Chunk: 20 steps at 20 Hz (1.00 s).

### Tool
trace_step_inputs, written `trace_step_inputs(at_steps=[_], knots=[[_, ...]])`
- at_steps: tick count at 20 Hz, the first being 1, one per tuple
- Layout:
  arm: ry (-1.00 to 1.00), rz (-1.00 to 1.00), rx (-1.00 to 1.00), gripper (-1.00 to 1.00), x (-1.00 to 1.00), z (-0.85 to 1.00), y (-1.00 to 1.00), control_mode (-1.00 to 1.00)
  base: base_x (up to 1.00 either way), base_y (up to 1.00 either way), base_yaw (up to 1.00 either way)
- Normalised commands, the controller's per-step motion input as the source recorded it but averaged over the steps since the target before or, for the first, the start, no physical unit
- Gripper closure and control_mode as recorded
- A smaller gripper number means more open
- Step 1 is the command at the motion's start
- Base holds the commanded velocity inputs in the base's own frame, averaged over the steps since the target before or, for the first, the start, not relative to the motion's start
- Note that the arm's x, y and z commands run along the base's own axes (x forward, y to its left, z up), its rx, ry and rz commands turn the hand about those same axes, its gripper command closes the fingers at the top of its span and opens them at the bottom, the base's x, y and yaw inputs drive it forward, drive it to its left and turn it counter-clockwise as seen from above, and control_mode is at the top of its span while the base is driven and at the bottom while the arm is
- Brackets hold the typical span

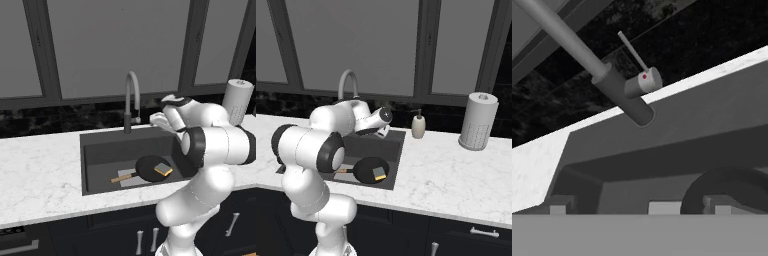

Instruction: Pick the pan and sponge and place them into the sink. Then turn on the water.

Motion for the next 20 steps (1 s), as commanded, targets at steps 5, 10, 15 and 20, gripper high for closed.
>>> trace_step_inputs(at_steps=[5,10,15,20], knots=[[0.0,-0.02,0.05,-1.0,0.22,0.0,0.08,-1.0,0.0,0.0,0.0],[0.0,-0.02,0.06,-1.0,0.19,0.0,0.09,-1.0,0.0,0.0,0.0],[0.0,-0.03,0.03,-1.0,0.21,0.0,0.08,-1.0,0.0,0.0,0.0],[0.0,-0.03,0.0,-1.0,0.24,0.0,0.05,-1.0,0.0,0.0,0.0]])
